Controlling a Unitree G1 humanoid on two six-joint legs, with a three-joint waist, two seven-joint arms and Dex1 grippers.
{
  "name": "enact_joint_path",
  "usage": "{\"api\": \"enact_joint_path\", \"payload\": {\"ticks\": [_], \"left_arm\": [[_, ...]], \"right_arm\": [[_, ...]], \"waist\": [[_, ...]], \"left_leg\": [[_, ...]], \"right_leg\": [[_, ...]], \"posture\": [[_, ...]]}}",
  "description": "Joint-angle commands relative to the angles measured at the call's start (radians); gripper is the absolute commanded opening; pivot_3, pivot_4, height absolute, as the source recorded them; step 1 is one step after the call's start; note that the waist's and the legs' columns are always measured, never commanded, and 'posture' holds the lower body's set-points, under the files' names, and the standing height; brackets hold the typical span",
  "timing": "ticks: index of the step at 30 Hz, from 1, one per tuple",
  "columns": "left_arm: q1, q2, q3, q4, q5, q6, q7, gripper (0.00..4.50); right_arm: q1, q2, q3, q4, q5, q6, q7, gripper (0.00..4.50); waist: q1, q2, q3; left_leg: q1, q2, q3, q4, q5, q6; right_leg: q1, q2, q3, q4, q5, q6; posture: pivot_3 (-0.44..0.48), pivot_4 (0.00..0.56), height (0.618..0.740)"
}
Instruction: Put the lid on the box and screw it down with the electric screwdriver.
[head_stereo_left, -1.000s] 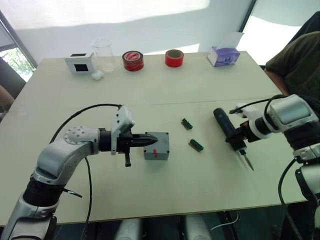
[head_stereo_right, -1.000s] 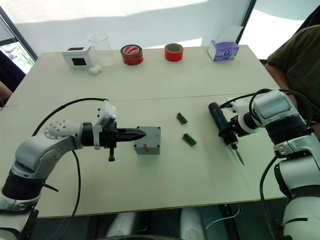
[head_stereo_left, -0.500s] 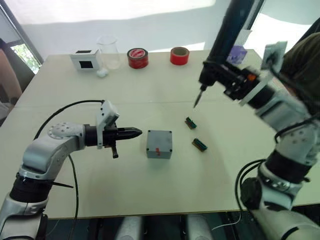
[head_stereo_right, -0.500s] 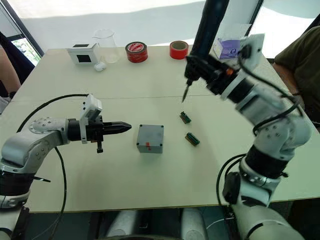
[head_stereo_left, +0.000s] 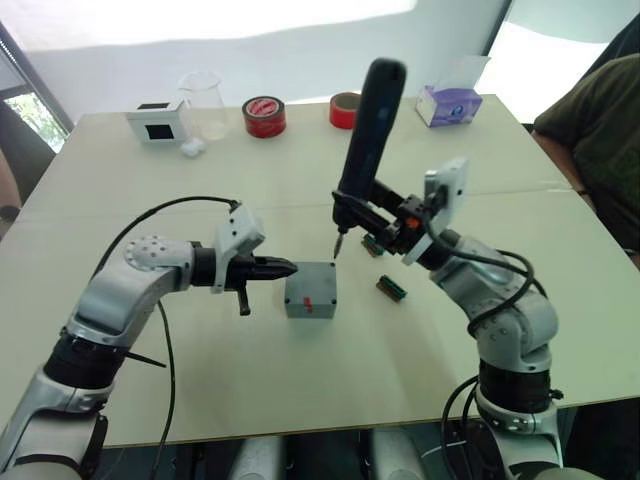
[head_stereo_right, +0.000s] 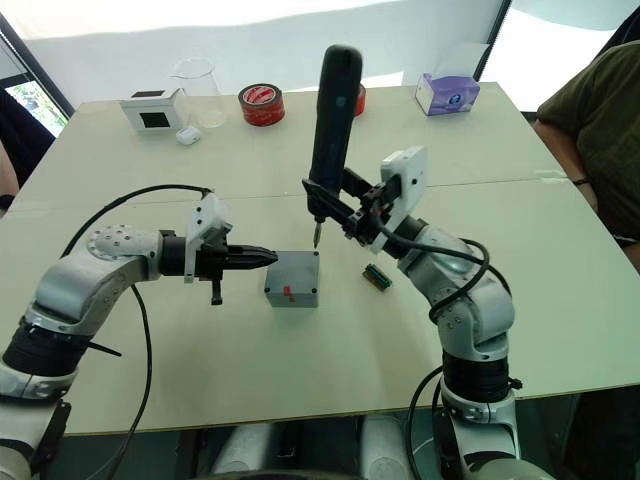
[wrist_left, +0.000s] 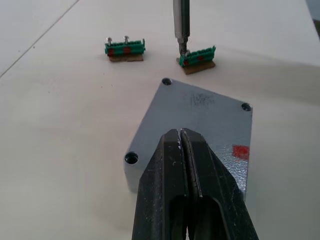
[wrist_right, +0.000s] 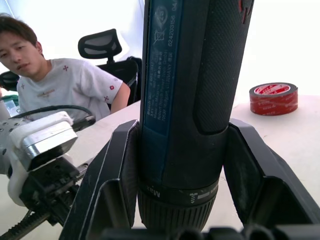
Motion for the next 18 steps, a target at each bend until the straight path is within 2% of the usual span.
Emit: {"api": "enact_joint_path", "payload": {"ticks": [1,4,18], "left_arm": [[-0.017,-0.003,-0.018,0.006,0.044,-0.042,-0.017,0.0],[-0.014,-0.003,-0.069,0.036,0.114,-0.089,-0.027,0.0],[0.001,-0.034,-0.045,0.027,0.107,-0.083,-0.037,0.0]], "right_arm": [[-0.013,0.008,0.021,-0.007,-0.023,-0.1,0.007,1.84],[0.01,0.007,0.05,0.019,-0.056,-0.15,0.01,1.84],[0.054,-0.01,0.084,0.082,-0.122,-0.265,0.01,1.84]], "waist": [[0.001,0.0,0.0],[0.006,0.0,0.0],[0.006,0.0,0.0]], "left_leg": [[0.0,0.0,0.0,0.0,0.0,0.0],[0.0,0.0,0.0,0.0,0.0,0.0],[0.002,0.0,0.0,0.001,0.0,0.0]], "right_leg": [[0.0,0.0,0.0,0.0,0.0,0.0],[0.0,0.0,0.0,0.0,0.0,0.0],[0.002,0.0,0.0,0.0,0.0,0.0]], "posture": [[0.0,0.15,0.74],[0.0,0.15,0.74],[0.0,0.15,0.74]]}}
